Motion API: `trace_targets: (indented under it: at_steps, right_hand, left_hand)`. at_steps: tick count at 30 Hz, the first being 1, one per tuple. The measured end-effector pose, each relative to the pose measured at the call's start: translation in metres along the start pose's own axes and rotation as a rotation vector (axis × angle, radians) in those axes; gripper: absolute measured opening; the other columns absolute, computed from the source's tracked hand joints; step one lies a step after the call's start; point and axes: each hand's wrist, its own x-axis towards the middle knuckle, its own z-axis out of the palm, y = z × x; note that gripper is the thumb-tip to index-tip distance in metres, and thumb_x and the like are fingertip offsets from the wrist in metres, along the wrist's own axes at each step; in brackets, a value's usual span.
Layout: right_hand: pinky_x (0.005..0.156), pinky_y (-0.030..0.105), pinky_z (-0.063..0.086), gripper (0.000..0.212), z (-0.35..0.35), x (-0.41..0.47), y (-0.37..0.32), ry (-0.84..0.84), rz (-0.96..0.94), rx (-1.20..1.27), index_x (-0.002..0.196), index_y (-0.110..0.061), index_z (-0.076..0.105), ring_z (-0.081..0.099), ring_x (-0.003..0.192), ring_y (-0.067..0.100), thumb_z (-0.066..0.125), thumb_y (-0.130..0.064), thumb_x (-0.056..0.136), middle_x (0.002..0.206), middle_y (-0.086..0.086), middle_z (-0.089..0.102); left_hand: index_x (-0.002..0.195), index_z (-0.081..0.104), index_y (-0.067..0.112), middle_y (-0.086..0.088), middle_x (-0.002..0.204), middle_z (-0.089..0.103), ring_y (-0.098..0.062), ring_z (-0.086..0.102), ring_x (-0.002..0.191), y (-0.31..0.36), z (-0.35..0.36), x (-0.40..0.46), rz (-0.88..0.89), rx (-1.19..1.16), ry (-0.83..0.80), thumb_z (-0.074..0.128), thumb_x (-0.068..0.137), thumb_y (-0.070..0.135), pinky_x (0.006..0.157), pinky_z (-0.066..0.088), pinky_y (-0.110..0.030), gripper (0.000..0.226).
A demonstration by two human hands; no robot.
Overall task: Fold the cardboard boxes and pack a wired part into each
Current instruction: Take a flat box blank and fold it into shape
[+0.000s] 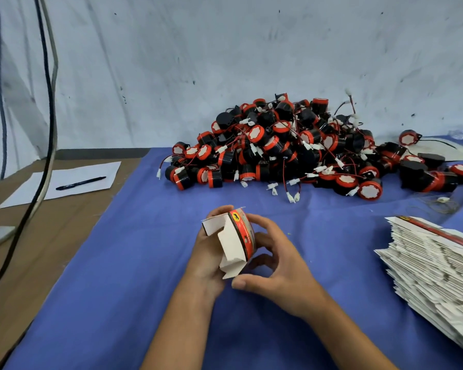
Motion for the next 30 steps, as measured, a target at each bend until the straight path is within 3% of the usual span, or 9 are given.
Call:
trace_targets:
  at_steps: [2,4,7,13,19,22,24,27,30]
  right_hand:
    - [0.095,0.037,0.056,0.1,0.003,0.0,0.001,0.009,-0.027,-0.028,0.149,-0.036,0.038,0.066,0.113,0.022,0.095,-0.039,0.067,0.125,-0.007,0.068]
    - [0.089,0.035,0.058,0.091,0.003,0.001,0.002,0.084,-0.033,-0.047,0.146,-0.036,0.043,0.069,0.106,0.024,0.094,-0.032,0.07,0.118,-0.003,0.071]
    - [0.085,0.041,0.06,0.075,0.001,0.001,0.005,0.183,0.019,0.005,0.137,-0.034,0.052,0.071,0.095,0.026,0.091,-0.023,0.074,0.108,0.004,0.074]
    - [0.096,0.052,0.057,0.059,0.001,0.0,0.009,0.2,0.08,0.188,0.13,-0.034,0.06,0.07,0.109,0.028,0.081,-0.012,0.079,0.117,0.007,0.073]
    - [0.083,0.031,0.057,0.053,-0.005,0.002,0.017,0.223,0.127,0.246,0.119,-0.035,0.067,0.072,0.1,0.023,0.075,-0.007,0.075,0.105,0.007,0.075]
    - [0.083,0.033,0.058,0.05,-0.004,0.003,0.021,0.253,0.107,0.161,0.117,-0.034,0.066,0.072,0.098,0.023,0.074,-0.006,0.077,0.103,0.005,0.075]
    - [0.087,0.039,0.059,0.05,-0.002,0.002,0.02,0.261,0.058,0.071,0.119,-0.036,0.062,0.071,0.101,0.022,0.074,-0.006,0.081,0.108,0.002,0.074]
    - [0.087,0.041,0.06,0.049,0.004,0.0,0.016,0.259,0.01,-0.043,0.123,-0.039,0.057,0.07,0.104,0.02,0.076,-0.018,0.083,0.114,-0.006,0.073]
    - [0.084,0.044,0.06,0.05,0.006,-0.002,0.015,0.264,-0.002,-0.088,0.127,-0.035,0.055,0.07,0.104,0.018,0.076,-0.019,0.085,0.115,-0.009,0.072]
  left_hand:
    - [0.132,0.06,0.006,-0.017,0.106,0.07,-0.028,0.071,0.079,-0.002,0.001,0.001,-0.014,0.021,0.038,0.065,0.092,0.008,0.059,0.06,-0.035,0.041]
    - [0.13,0.061,0.008,-0.016,0.104,0.072,-0.031,0.071,0.083,-0.004,0.006,-0.001,0.001,0.057,0.044,0.076,0.083,0.009,0.063,0.061,-0.04,0.05]
    - [0.129,0.062,0.014,-0.016,0.111,0.072,-0.039,0.069,0.099,-0.006,0.01,-0.002,0.026,0.116,-0.003,0.086,0.059,0.025,0.086,0.055,-0.06,0.075]
    - [0.141,0.055,0.021,-0.008,0.124,0.071,-0.03,0.071,0.102,-0.006,0.0,-0.004,-0.01,0.078,-0.253,0.1,0.055,0.043,0.082,0.062,-0.044,0.099]
    - [0.113,0.073,0.025,-0.012,0.131,0.068,-0.029,0.073,0.098,-0.013,0.009,-0.001,0.014,0.098,-0.134,0.089,0.072,0.035,0.067,0.061,-0.04,0.045]
    - [0.114,0.076,0.03,-0.005,0.129,0.072,-0.026,0.071,0.105,-0.016,0.011,0.001,0.062,0.106,-0.109,0.081,0.08,0.027,0.067,0.061,-0.037,0.034]
    - [0.128,0.072,0.028,-0.006,0.136,0.069,-0.027,0.071,0.111,-0.015,0.007,0.001,0.041,0.074,-0.172,0.074,0.085,0.031,0.077,0.062,-0.04,0.043]
    - [0.141,0.062,0.023,-0.015,0.146,0.06,-0.039,0.063,0.123,-0.011,0.001,0.0,-0.045,0.039,-0.227,0.074,0.078,0.069,0.1,0.054,-0.056,0.079]
    - [0.144,0.059,0.029,-0.017,0.147,0.057,-0.038,0.062,0.124,-0.013,-0.001,0.001,-0.052,0.102,-0.258,0.076,0.071,0.076,0.101,0.053,-0.057,0.088]
